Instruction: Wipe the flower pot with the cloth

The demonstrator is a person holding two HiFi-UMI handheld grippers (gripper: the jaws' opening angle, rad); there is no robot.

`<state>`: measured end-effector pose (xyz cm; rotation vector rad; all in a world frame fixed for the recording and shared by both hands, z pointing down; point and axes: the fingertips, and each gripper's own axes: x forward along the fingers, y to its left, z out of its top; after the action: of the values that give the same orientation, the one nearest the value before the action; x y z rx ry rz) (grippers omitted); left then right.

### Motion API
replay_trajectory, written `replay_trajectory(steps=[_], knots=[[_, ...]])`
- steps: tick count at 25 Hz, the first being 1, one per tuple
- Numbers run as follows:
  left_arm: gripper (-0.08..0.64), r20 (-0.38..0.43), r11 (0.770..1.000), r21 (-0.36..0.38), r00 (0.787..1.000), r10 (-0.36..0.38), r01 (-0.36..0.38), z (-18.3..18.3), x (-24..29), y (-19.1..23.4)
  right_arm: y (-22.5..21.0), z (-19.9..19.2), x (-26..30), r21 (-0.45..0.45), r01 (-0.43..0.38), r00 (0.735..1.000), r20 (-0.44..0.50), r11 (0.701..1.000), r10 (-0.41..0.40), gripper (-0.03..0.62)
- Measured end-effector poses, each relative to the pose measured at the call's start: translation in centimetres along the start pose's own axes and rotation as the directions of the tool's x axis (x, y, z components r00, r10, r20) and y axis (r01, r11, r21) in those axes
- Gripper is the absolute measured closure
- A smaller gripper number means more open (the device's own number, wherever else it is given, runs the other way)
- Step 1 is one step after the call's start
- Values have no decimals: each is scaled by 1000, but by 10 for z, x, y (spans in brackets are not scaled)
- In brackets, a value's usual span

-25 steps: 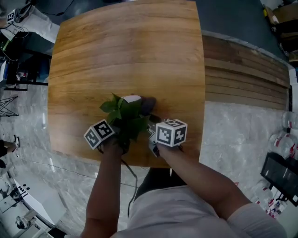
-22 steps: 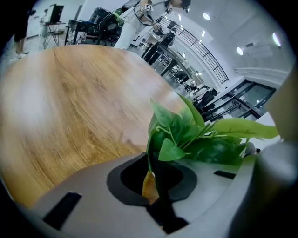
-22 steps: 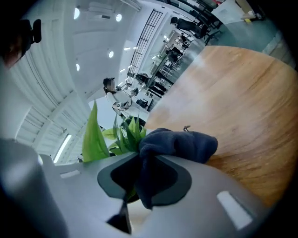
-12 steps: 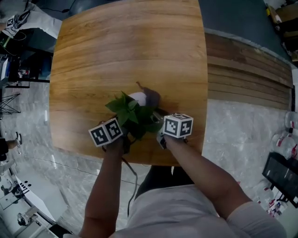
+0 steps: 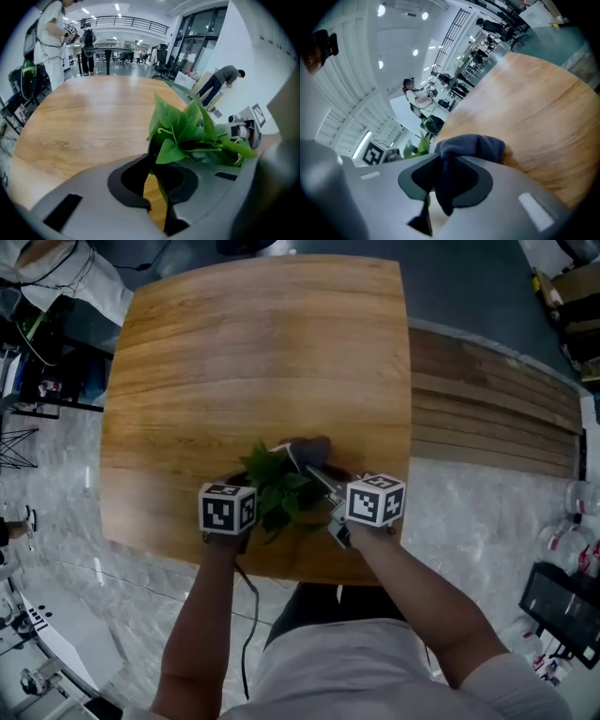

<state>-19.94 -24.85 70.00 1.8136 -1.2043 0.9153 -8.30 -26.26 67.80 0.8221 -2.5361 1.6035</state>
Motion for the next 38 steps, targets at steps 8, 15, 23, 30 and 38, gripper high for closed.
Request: replay_trajectory(steps=[8, 15, 23, 30, 38], knots=[[523, -43, 991, 135, 999, -8, 14, 18, 11, -5, -36, 0, 6, 32, 45, 999, -22, 998, -45, 526], [524, -88, 971, 236, 996, -9, 30, 29, 14, -16, 5, 31, -5, -13, -29, 1000, -10, 999, 29, 526], [525, -97, 977, 210, 995, -23, 43, 43, 26, -17, -67, 15, 23, 73, 57, 998, -29, 996, -55, 526], [525, -116, 984, 176, 993, -18, 39, 38, 28, -20, -25, 33, -3, 51, 12, 1000, -25, 999, -10, 526], [526, -105, 992, 121, 994, -27, 40, 44, 26, -18, -58, 18, 10, 173, 36, 999, 4, 984, -37, 526]])
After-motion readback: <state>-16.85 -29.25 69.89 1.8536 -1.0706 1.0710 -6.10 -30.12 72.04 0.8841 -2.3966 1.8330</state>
